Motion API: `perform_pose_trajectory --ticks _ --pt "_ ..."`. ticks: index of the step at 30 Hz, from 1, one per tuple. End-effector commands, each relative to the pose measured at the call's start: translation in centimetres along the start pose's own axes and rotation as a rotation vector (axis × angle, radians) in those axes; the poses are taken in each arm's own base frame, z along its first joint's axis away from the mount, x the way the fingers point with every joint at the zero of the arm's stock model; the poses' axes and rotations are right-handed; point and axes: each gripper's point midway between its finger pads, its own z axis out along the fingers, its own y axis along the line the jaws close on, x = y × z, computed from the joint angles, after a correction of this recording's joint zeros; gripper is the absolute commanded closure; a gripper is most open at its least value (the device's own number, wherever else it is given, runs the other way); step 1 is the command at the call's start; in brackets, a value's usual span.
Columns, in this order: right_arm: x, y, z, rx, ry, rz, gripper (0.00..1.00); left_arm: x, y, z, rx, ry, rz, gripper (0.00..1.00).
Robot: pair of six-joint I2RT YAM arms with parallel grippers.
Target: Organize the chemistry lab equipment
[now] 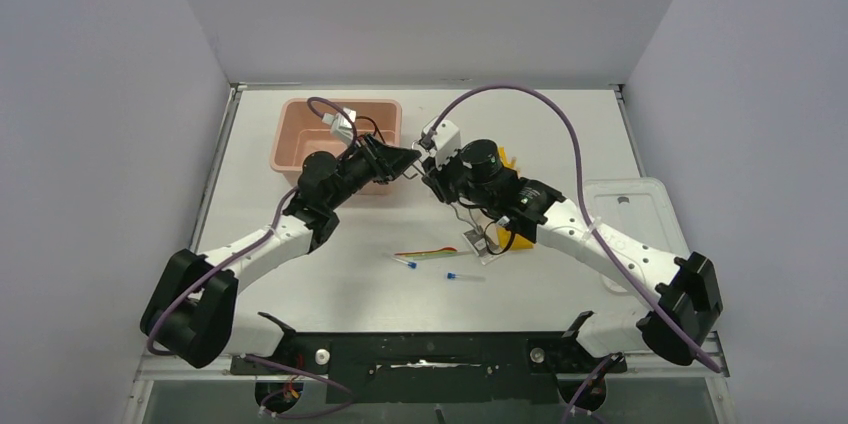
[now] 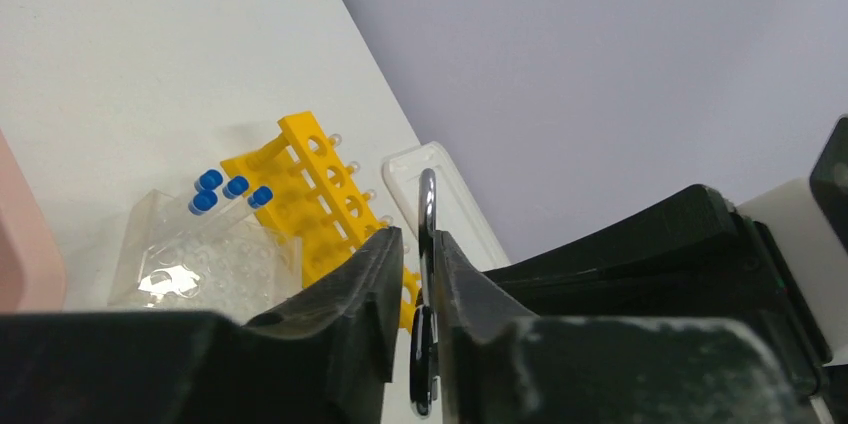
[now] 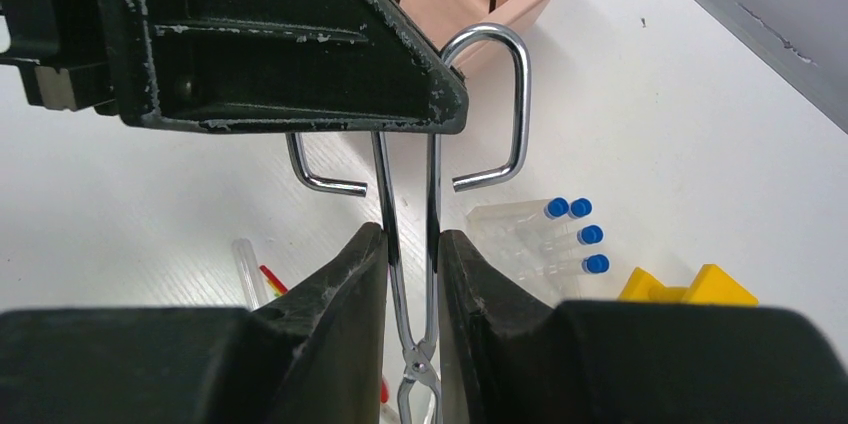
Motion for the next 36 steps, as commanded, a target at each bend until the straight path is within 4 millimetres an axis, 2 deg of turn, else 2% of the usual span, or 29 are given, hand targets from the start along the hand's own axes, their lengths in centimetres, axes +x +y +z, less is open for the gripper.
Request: perform_pose_trajectory --ticks 1,3,7,8,12,13,15,19,21,24,28,30,36 --pt "-4.3 -0.5 -1.7 0.024 -0.135 -0.002 1.0 -2.1 -3.1 0.7 0.097 -0.063 0.034 0.93" --pt "-4.2 -0.6 -1.7 0.027 -0.133 -0.004 1.0 -2.0 -3.1 0.6 0.098 -0.059 0.034 1.0" --pt "-4.1 -0.8 -1.7 0.039 -0.132 -0.001 0.98 -2.6 -2.9 0.5 0.087 -0.079 0.029 1.0" --pt "-4.1 -0.8 -1.8 0.041 -0.131 -0.002 0.93 -2.9 -2.9 0.4 0.088 -0.086 0.03 1.0" --pt "-3.8 -1.1 -2.2 0.057 -0.127 0.001 0.51 -5.7 -2.6 -0.7 0.083 -0.167 0.002 1.0" --pt "-3.8 -1.3 -2.4 0.064 -0.129 0.002 0.45 -6.7 -2.5 -1.1 0.083 -0.192 0.0 1.0" --pt "-3.7 -1.6 -2.9 0.078 -0.128 0.004 0.39 -9.1 -2.2 -2.1 0.073 -0.236 0.006 1.0" --pt "-3.4 -2.5 -4.0 0.106 -0.133 0.011 0.35 -14.6 -1.9 -4.6 0.05 -0.325 0.051 1.0" --pt "-3.2 -3.2 -4.6 0.128 -0.141 0.021 0.34 -17.4 -0.9 -6.5 0.006 -0.382 0.074 1.0" --pt "-2.9 -4.3 -5.2 0.141 -0.148 0.037 0.34 -20.1 0.4 -8.6 -0.04 -0.427 0.111 1.0" --pt "-2.3 -5.1 -5.6 0.14 -0.145 0.049 0.35 -21.2 3.0 -9.7 -0.099 -0.438 0.182 1.0" --pt "-1.9 -5.3 -5.6 0.135 -0.138 0.053 0.38 -21.2 3.7 -9.5 -0.074 -0.423 0.225 1.0" --pt "-1.0 -5.7 -5.3 0.129 -0.12 0.051 0.39 -21.0 7.2 -9.2 -0.069 -0.424 0.201 1.0"
